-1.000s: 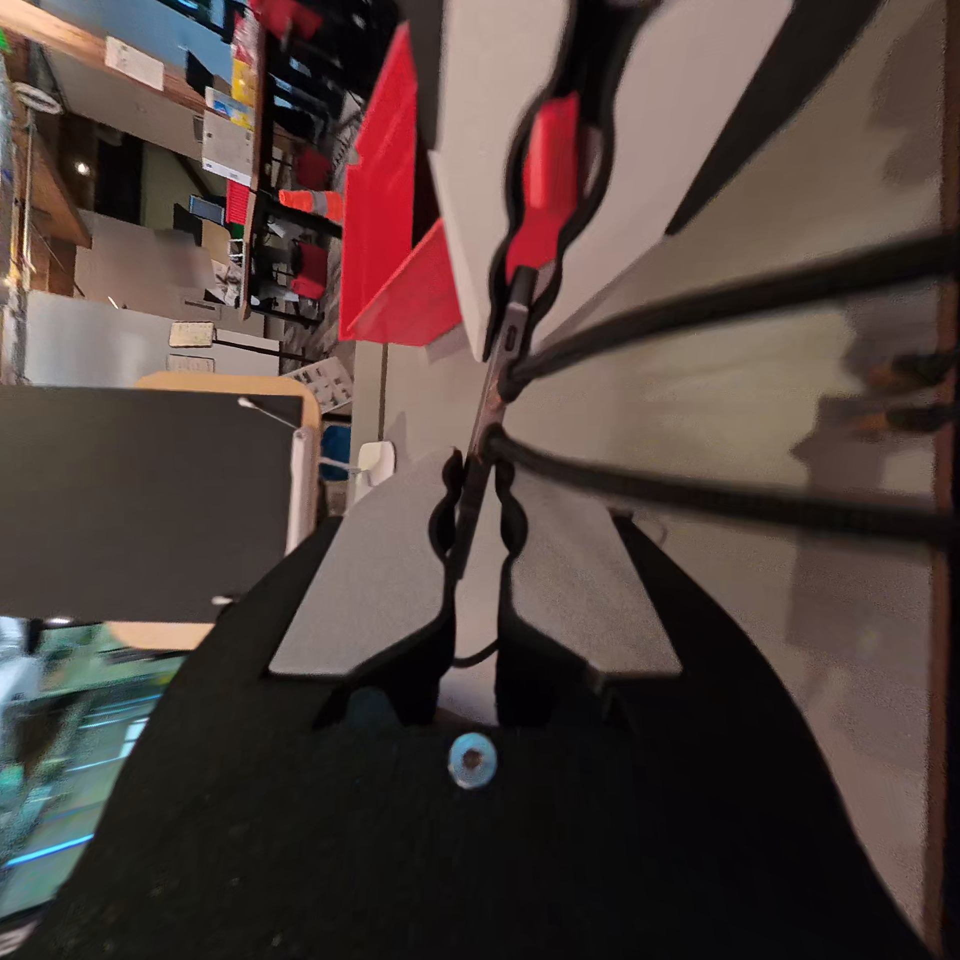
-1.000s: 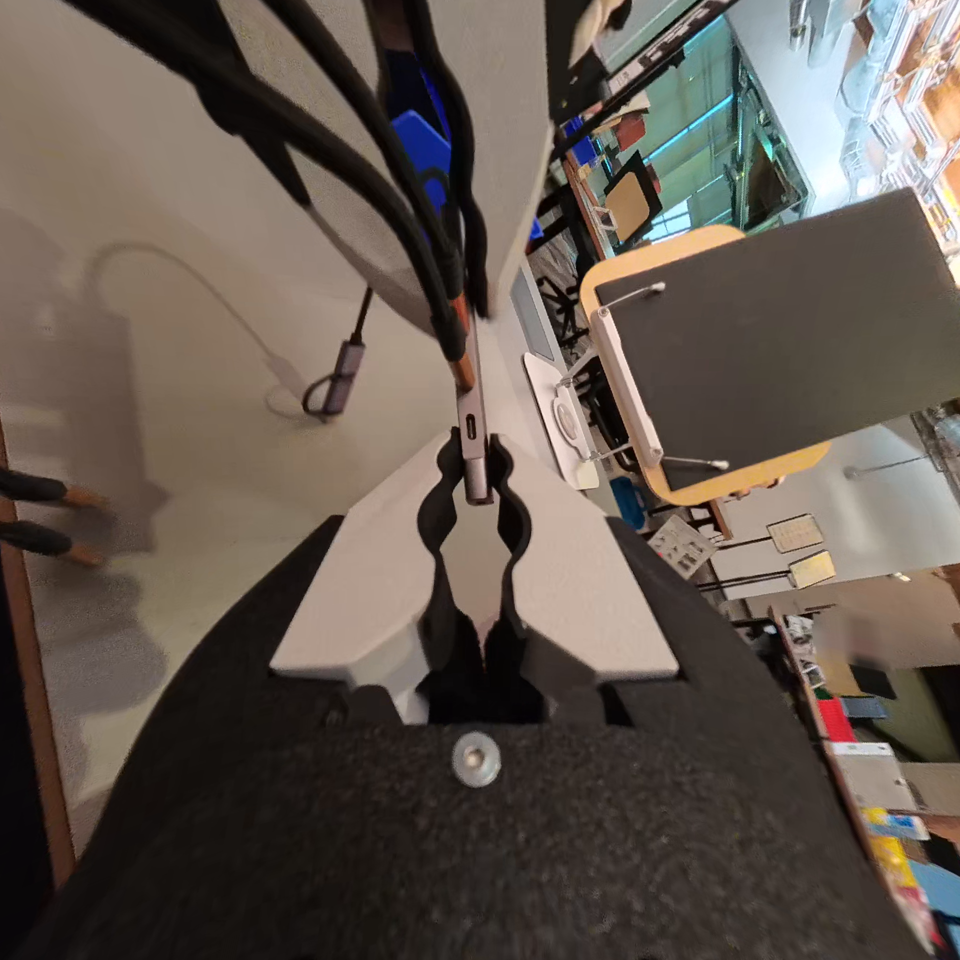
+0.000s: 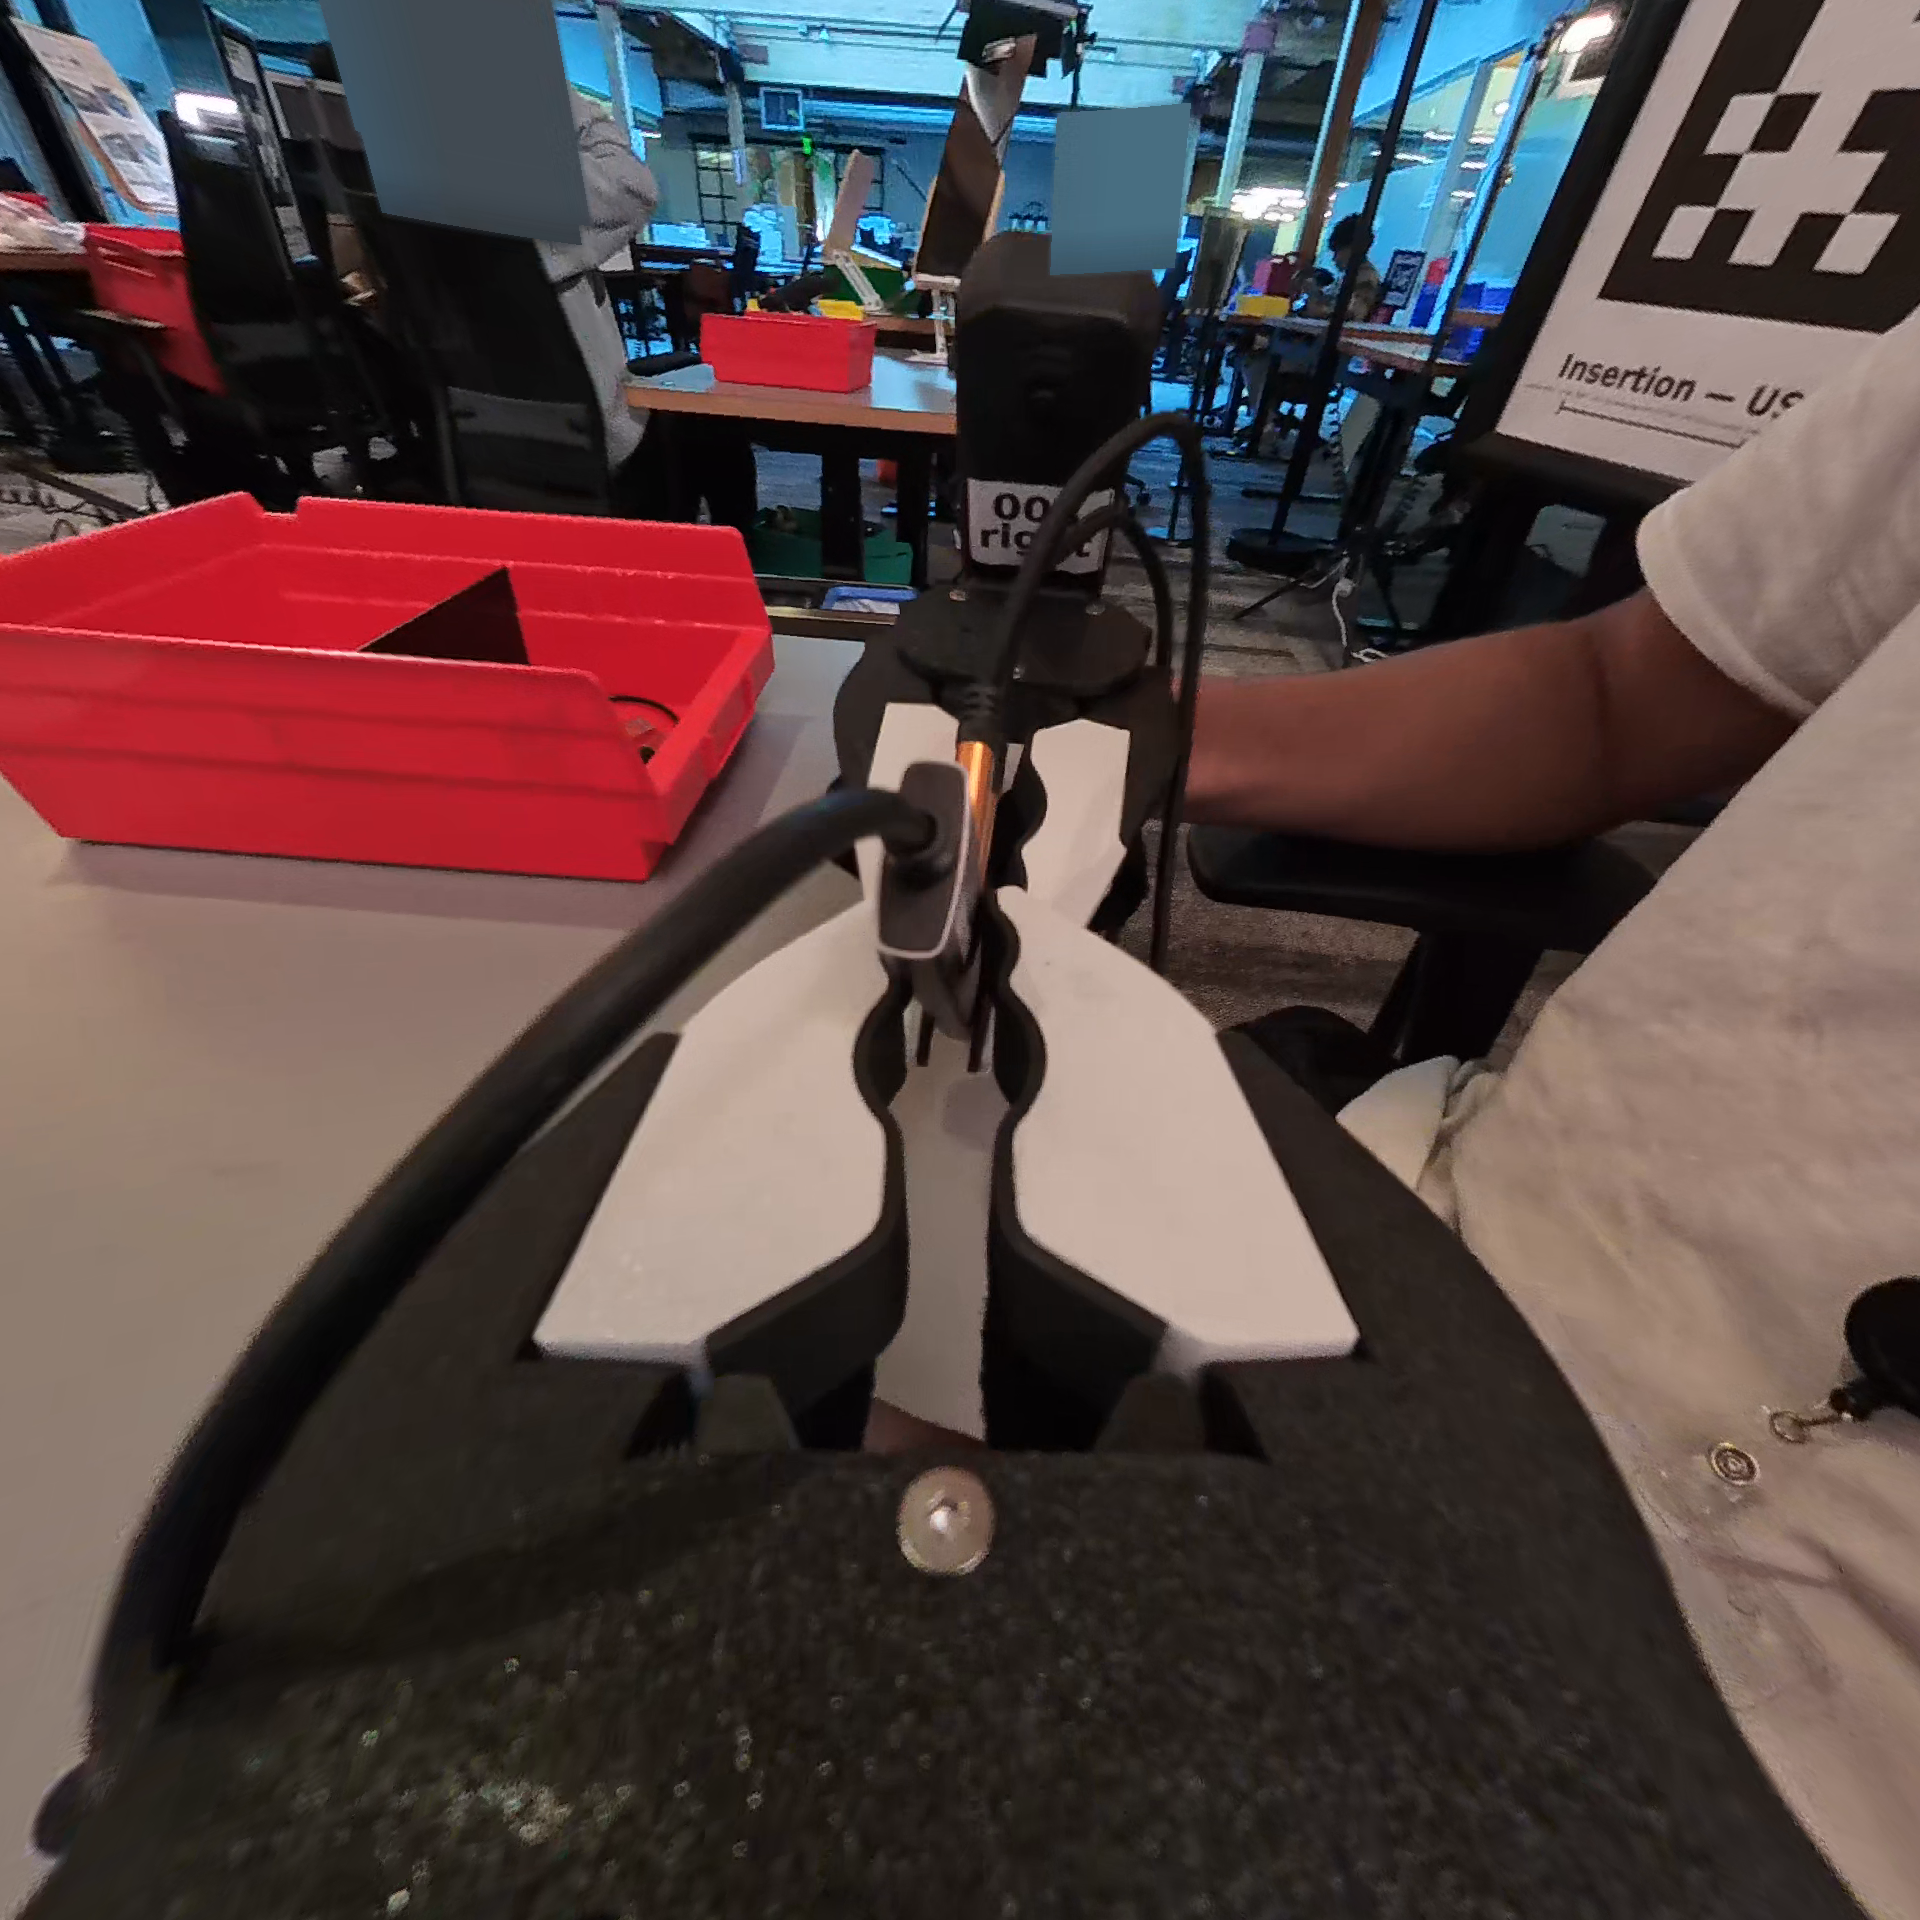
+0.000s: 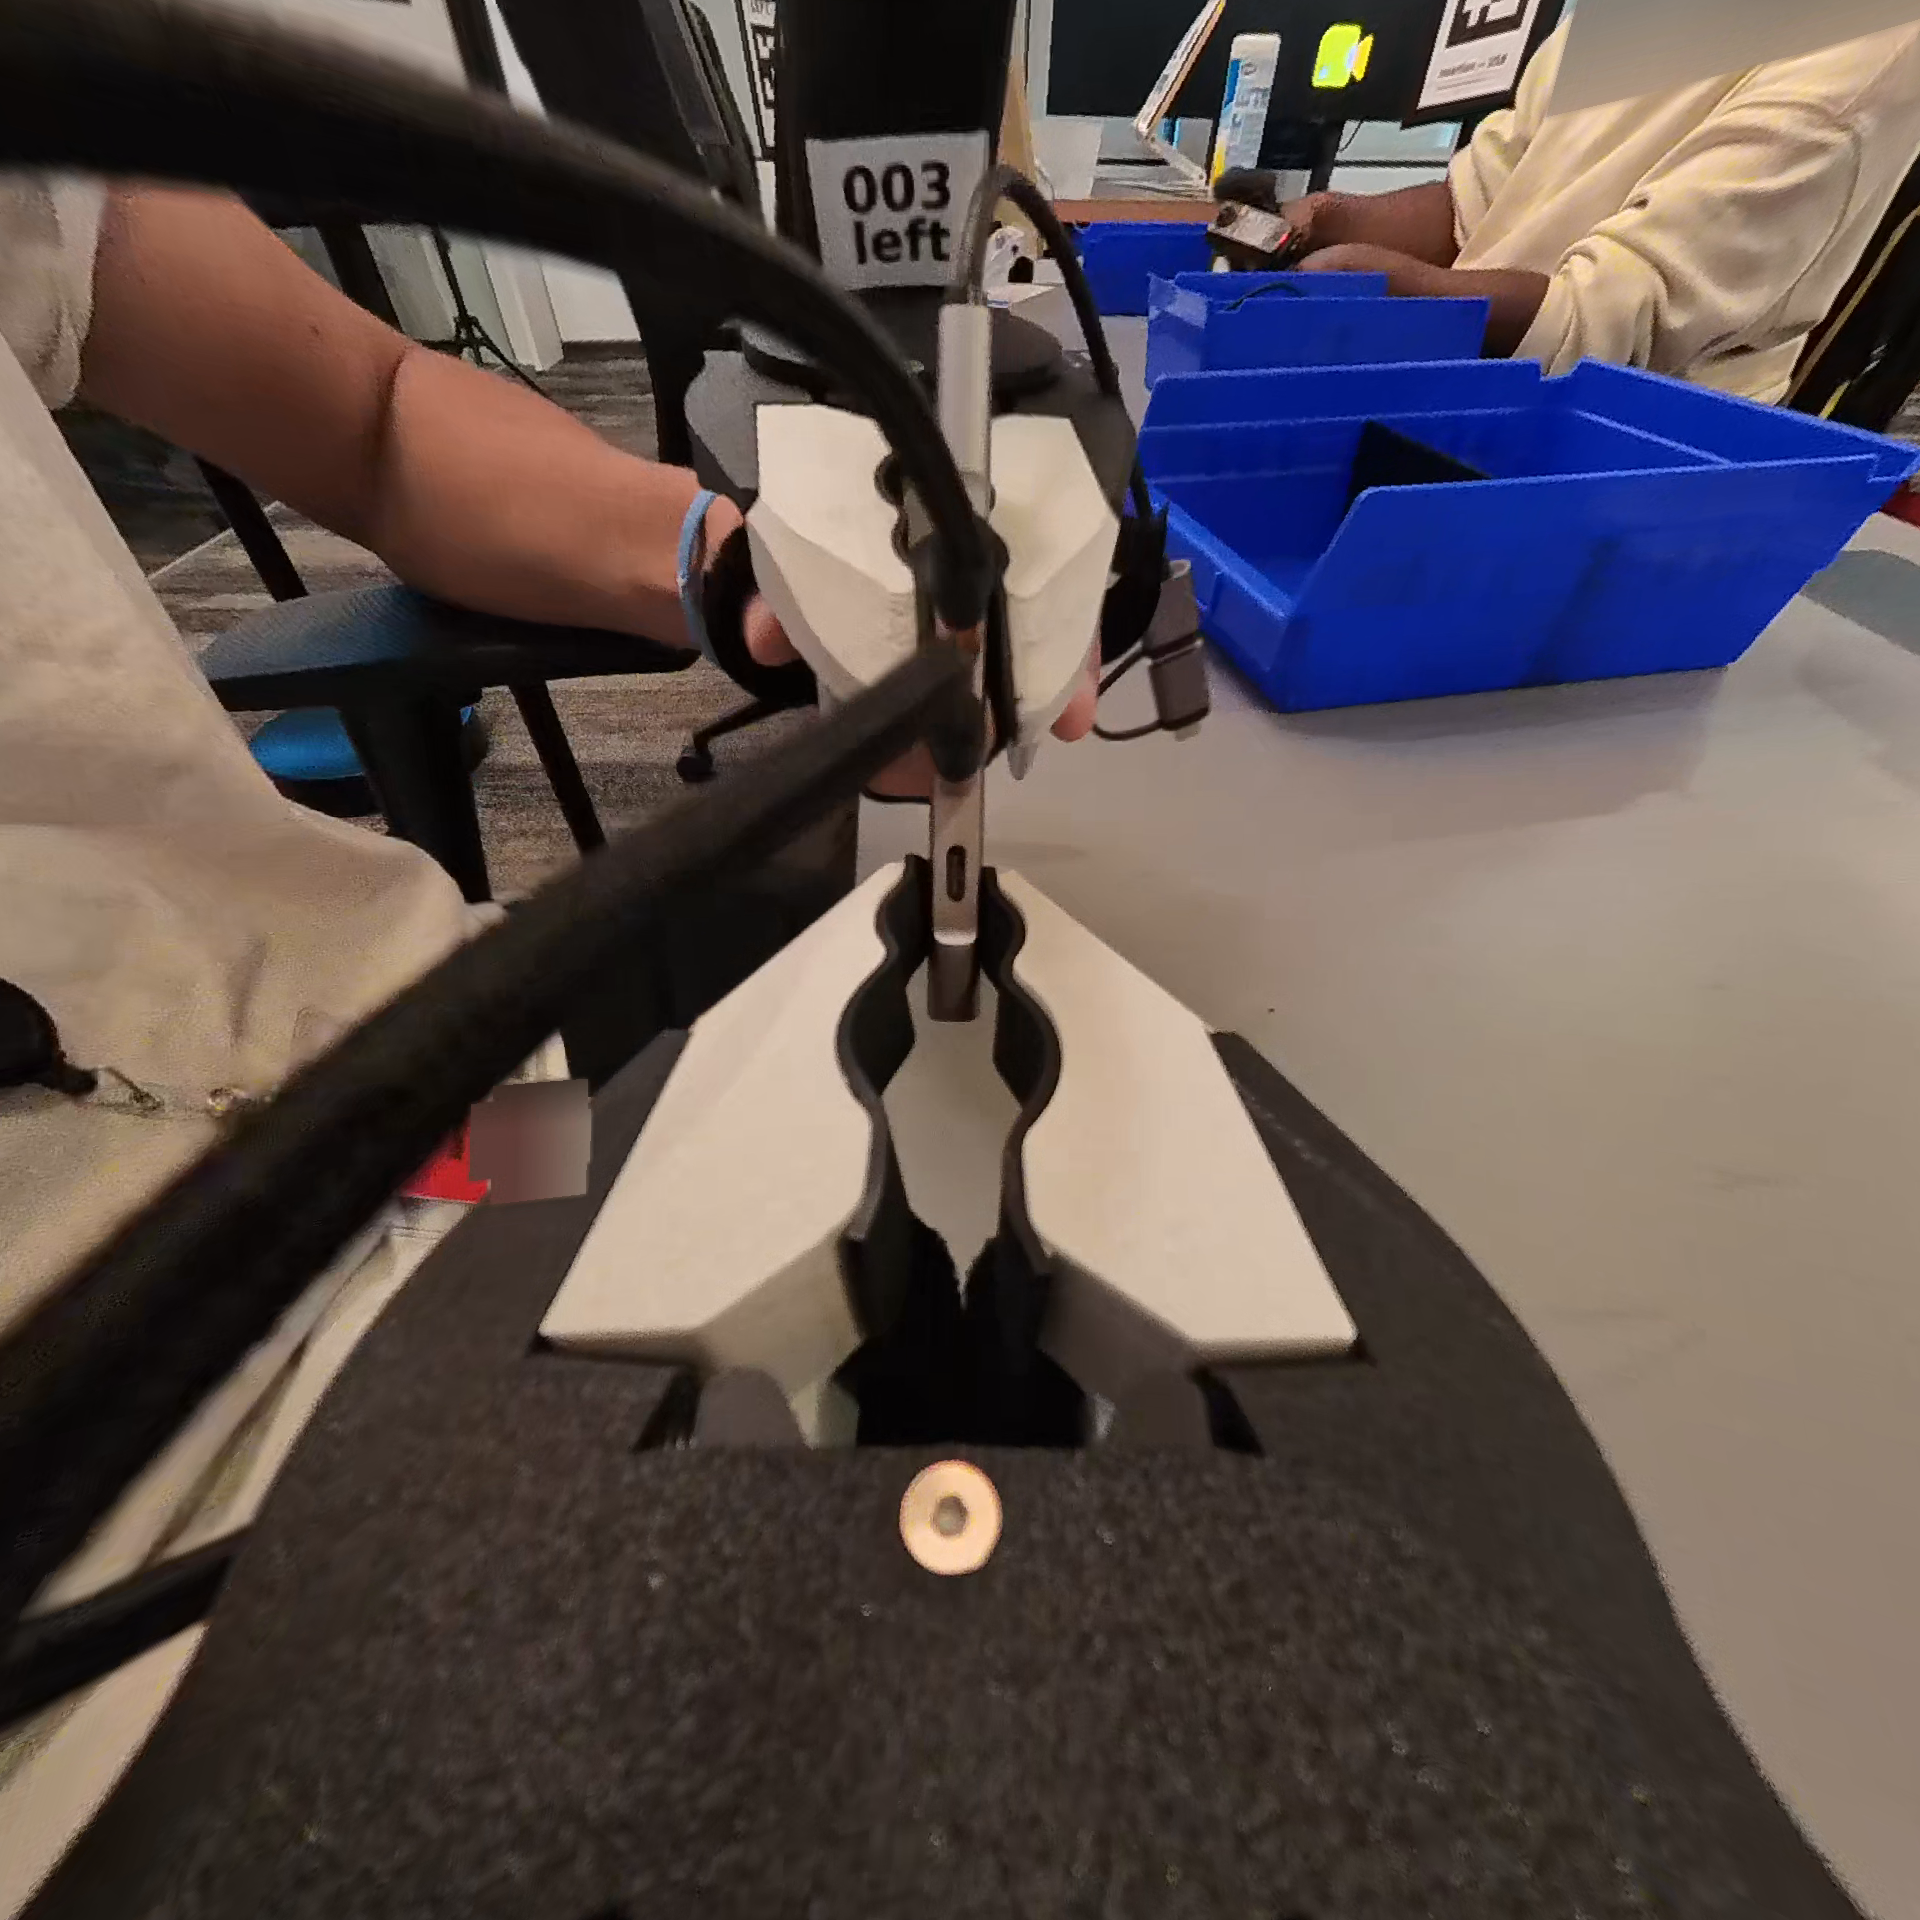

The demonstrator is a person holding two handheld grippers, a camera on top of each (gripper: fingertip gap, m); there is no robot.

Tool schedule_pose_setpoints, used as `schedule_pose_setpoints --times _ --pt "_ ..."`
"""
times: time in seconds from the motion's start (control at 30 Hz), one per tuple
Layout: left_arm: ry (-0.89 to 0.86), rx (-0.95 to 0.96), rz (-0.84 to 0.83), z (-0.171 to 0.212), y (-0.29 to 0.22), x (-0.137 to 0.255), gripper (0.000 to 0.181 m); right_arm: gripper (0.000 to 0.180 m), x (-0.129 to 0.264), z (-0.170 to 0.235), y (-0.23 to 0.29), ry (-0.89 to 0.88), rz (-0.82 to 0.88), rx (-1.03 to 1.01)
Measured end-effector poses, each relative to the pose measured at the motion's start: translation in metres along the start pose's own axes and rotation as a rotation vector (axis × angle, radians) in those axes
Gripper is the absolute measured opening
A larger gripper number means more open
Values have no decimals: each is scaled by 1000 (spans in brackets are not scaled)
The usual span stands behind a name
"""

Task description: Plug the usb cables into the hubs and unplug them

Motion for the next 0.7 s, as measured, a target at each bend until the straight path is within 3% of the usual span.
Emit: schedule_pose_setpoints --times 0.13,0.2,0.33,0.43,0.53,0.6,0.7 --pt "14 -137 -67 -5 0 1 10 13 8 -8 -7 -26 71 12" --pt "51 -287 -152 -8 4 6 10 29 22 -13 -22 -43 209 16" --pt "193 -638 -368 -1 8 18 10 34 66 -22 -56 -53 589 -94" --pt "270 -779 -499 4 13 26 10 34 86 -30 -62 -136 697 -234" --pt "292 -827 -599 2 25 40 10 33 90 -38 -57 -193 746 -183" --pt "282 -811 -667 0 34 51 10 31 83 -34 -55 -123 723 -141" --pt "259 -764 -712 1 43 61 10 22 57 -13 -48 47 532 -156"
Point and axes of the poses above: each gripper's, where its closed fingertips meet, x back along the fingers, z out of its underside, y = z × x across the jaws, the point moved 8 cm from there along x, back along the fingers, and after that the axes turned 13 degrees about -x, right-handed, at the moved point
